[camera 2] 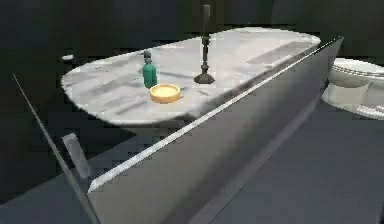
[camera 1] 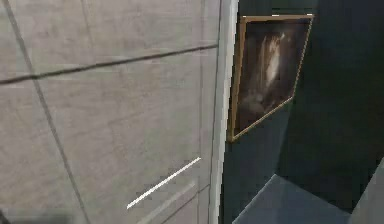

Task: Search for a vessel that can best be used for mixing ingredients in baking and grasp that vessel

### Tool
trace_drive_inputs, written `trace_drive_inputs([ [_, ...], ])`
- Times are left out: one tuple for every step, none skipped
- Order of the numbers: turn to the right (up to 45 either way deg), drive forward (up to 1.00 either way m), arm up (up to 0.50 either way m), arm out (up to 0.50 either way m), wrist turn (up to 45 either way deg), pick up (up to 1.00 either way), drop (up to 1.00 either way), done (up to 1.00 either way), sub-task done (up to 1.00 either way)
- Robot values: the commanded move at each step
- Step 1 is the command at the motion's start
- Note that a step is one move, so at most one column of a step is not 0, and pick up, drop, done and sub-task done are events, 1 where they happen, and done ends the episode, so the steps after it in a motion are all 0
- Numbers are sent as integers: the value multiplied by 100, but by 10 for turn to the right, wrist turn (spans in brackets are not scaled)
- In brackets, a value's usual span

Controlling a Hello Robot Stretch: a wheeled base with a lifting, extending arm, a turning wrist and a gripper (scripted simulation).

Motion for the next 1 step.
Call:
trace_drive_inputs([
  [450, 0, 0, 0, 0, 0, 0, 0, 0],
])
